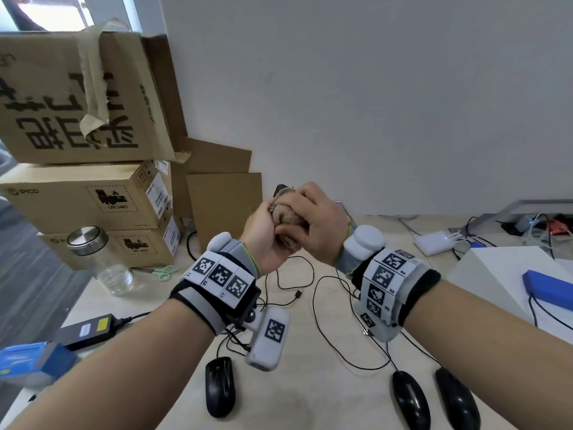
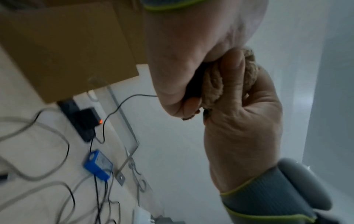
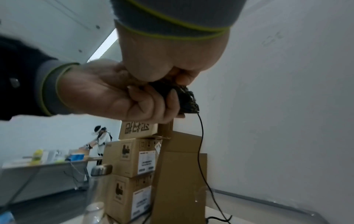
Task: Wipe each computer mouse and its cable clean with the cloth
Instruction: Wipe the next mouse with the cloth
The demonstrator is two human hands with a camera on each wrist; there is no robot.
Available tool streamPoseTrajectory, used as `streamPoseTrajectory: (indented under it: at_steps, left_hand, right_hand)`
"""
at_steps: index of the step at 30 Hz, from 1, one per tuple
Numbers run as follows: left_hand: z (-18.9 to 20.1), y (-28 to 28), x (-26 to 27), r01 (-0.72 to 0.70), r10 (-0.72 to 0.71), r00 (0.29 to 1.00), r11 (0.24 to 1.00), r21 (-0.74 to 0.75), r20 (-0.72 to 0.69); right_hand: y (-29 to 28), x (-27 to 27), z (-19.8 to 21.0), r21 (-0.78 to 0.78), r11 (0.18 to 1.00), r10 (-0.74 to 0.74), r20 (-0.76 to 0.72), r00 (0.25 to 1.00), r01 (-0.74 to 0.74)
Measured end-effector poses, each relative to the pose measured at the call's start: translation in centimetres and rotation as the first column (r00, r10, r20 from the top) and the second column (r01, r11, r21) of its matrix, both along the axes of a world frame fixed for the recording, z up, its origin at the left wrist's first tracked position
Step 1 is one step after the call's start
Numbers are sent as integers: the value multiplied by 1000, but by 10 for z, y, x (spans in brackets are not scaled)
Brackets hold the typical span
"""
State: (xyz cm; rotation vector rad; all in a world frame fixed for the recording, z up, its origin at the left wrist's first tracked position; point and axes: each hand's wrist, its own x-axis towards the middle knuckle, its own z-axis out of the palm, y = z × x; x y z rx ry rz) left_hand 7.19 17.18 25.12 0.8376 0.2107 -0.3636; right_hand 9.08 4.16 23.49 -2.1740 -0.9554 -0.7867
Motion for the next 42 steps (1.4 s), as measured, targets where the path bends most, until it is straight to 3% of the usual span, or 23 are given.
streamPoseTrajectory:
  at_steps: [2, 5, 8, 10, 14, 16, 22, 27, 30, 32, 34, 39, 42]
  left_hand:
    - [3, 0, 0, -8, 5, 1000, 994, 111, 25]
    - [-1, 4, 2, -12, -7, 998, 962, 273, 67]
    - [-4, 12, -4, 89, -126, 988, 935, 344, 87]
    - [-2, 14, -7, 146, -197, 976, 905, 399, 89]
    - [-2, 8, -1, 45, -98, 991, 893, 449, 96]
    - [-6, 8, 1, 19, -64, 994, 897, 441, 89]
    - [-6, 16, -5, 208, -265, 962, 873, 441, 70]
    - [-10, 9, 2, 13, -58, 993, 921, 390, 104]
    - [-10, 13, 1, 101, -147, 985, 916, 389, 90]
    - [-10, 17, -2, 191, -240, 968, 893, 407, 72]
    - [-9, 15, -3, 191, -243, 968, 880, 435, 67]
    - [-3, 1, 1, -2, -37, 995, 910, 415, 88]
    - [-3, 8, -1, 40, -85, 991, 927, 372, 105]
  right_hand:
    - [0, 1, -4, -26, 1000, -10, 22, 1000, 11]
    - [3, 2, -7, 39, 997, -64, -146, 987, 70]
    - [-11, 17, -3, 73, 944, -279, -349, 895, 323]
    - [-20, 21, -1, 124, 906, -322, -420, 849, 405]
    - [10, -6, 2, 98, 975, -175, -224, 959, 201]
    - [20, -12, 1, 34, 987, -148, -173, 974, 156]
    - [-18, 19, 10, 29, 926, -341, -372, 864, 378]
    - [11, -13, 8, -37, 980, -201, -201, 959, 198]
    - [1, -5, 4, -20, 976, -215, -211, 954, 215]
    - [-19, 11, 4, -20, 938, -337, -299, 893, 347]
    - [-27, 17, 4, -23, 913, -388, -353, 852, 406]
    - [20, -19, 10, 57, 984, -154, -213, 965, 170]
    - [8, -3, 12, 43, 967, -233, -241, 942, 250]
